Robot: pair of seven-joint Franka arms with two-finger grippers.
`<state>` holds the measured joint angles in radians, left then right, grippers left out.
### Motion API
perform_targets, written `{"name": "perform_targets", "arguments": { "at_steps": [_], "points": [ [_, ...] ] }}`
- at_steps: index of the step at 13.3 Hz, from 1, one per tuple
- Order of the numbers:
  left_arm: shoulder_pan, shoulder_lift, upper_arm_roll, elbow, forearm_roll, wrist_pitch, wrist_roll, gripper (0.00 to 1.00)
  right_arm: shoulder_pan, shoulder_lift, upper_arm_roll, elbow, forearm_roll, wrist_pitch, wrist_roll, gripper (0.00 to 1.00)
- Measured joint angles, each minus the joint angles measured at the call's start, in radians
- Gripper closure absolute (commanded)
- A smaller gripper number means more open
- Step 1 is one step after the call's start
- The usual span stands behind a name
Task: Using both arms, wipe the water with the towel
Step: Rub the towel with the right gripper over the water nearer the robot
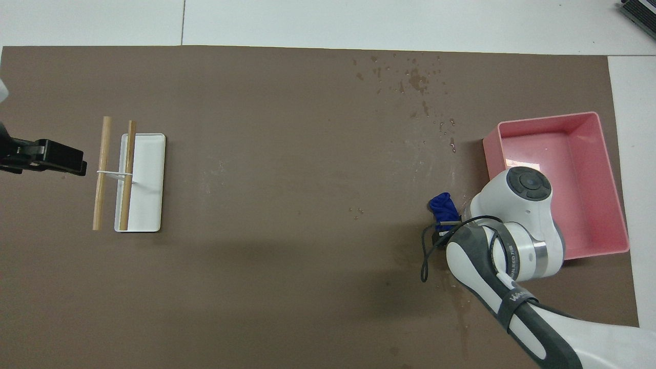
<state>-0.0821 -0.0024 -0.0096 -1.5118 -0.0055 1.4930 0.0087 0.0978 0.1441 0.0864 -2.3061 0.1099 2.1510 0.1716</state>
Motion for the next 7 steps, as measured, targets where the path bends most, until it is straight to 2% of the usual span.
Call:
{"name": "perform_targets", "arguments": {
  "at_steps": [7],
  "points": [
    [0.000,0.000,0.000,0.000,0.000,0.000,0.000,0.00,-0.012,-0.036,-0.007,-0.079,0.308,0.000,0.004,1.00]
  ]
}}
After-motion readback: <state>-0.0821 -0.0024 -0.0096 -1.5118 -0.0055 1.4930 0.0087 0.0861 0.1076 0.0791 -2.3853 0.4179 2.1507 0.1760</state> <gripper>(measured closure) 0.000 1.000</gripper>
